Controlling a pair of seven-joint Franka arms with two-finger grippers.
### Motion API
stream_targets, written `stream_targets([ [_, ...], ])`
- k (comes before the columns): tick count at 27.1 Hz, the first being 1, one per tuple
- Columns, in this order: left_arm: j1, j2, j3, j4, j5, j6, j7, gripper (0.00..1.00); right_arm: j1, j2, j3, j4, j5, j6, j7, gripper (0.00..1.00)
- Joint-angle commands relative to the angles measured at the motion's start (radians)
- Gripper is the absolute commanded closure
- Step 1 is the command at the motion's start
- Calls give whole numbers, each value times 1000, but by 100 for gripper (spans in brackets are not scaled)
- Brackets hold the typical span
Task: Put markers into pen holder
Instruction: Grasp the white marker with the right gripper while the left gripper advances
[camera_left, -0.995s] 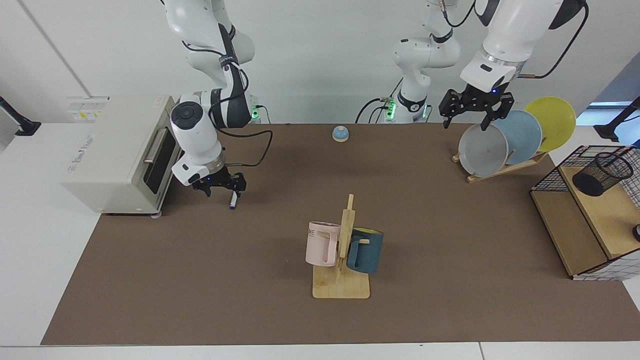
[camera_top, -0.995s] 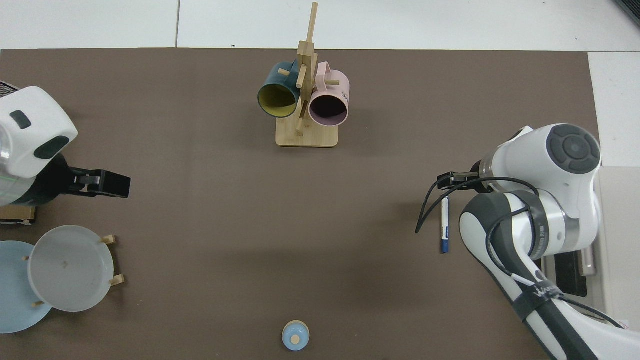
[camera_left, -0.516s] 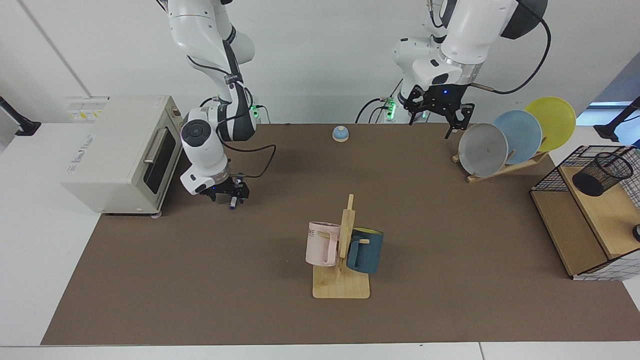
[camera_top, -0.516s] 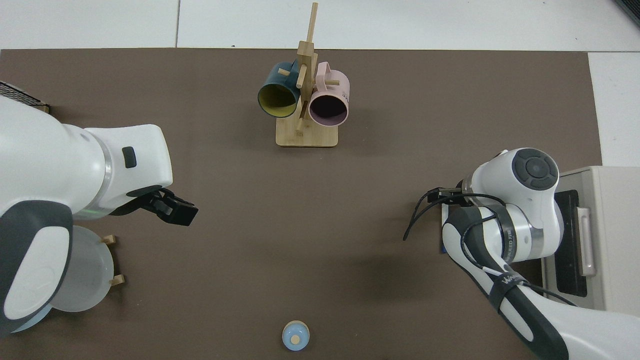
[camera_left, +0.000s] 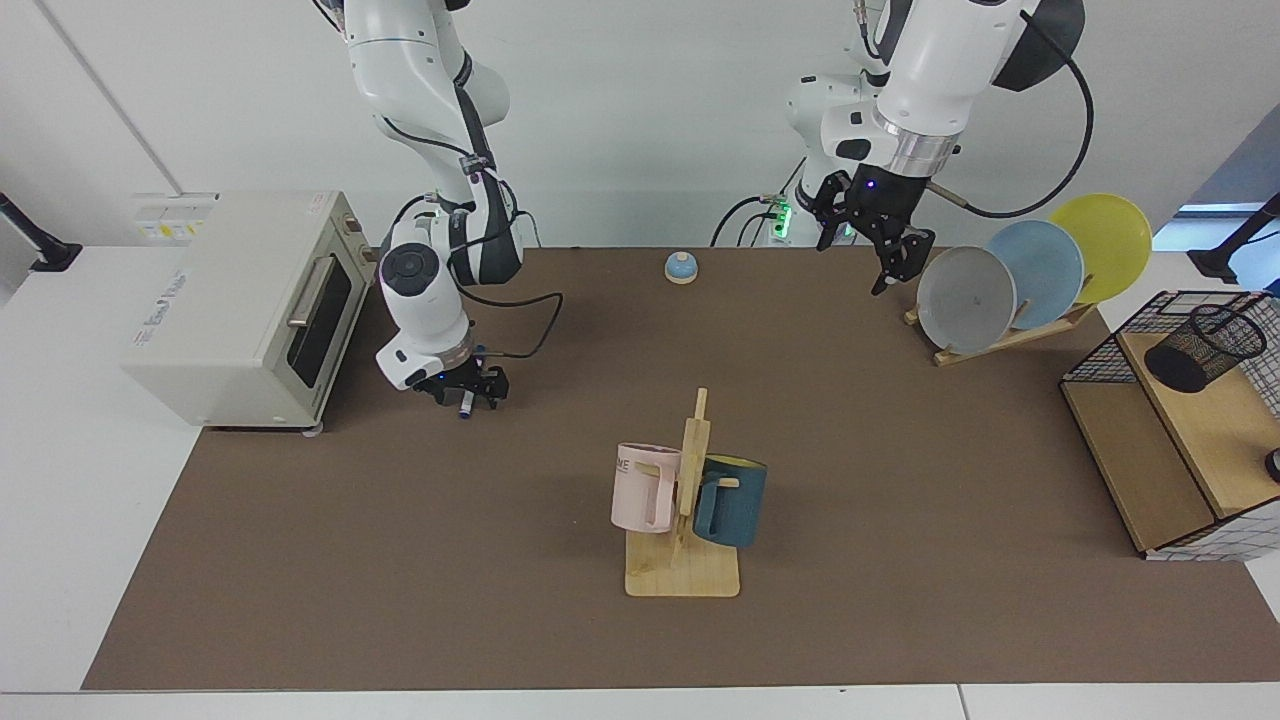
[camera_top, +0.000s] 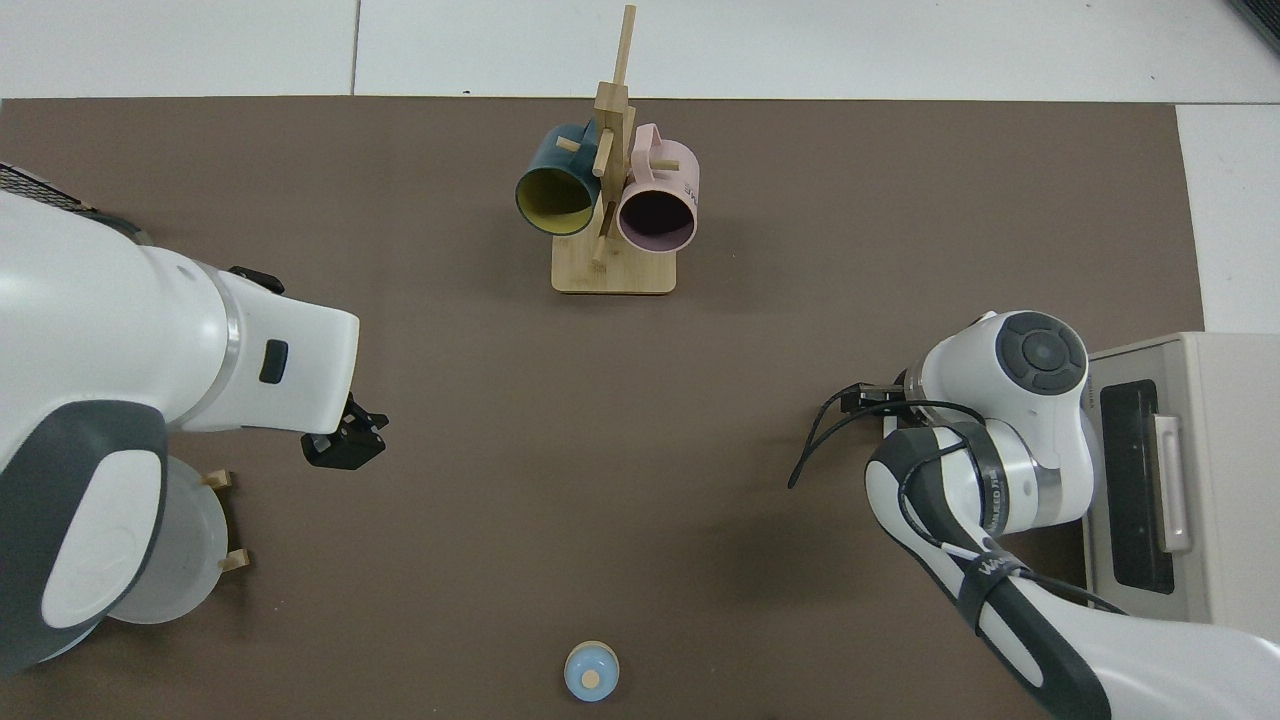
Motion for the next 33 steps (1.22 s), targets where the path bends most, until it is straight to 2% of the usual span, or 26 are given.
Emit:
stream_targets([
  [1, -1, -13, 3, -30, -14, 39, 157, 0, 2, 3, 0, -10, 8, 33, 2, 67],
  [4, -1, -9, 3, -24, -14, 37, 205, 0, 2, 4, -1, -6, 8, 33, 7, 99],
  [5, -1, -9, 2, -24, -14, 31, 218, 0, 2, 7, 0, -3, 8, 33, 12, 100],
  [14, 0, -12, 5, -28, -130, 24, 344, 0, 2, 21, 0, 30, 9, 19, 59, 100],
  [19, -1, -12, 5, -28, -186, 21, 387, 0, 16, 15, 2, 60, 14, -14, 168, 100],
  [20, -3, -13, 5, -31, -193, 21, 389, 0, 22, 10, 2, 71, 26, -27, 192, 100],
  [25, -9, -27, 5, -59, -221, 19, 386, 0, 90, 7, -1, 172, 187, -151, 277, 100],
  [29, -7, -27, 5, -62, -219, 19, 393, 0, 119, 7, 2, 240, 209, -231, 375, 100],
  [33, -6, -26, 6, -62, -219, 22, 421, 0, 160, 7, 2, 293, 284, -278, 447, 100],
])
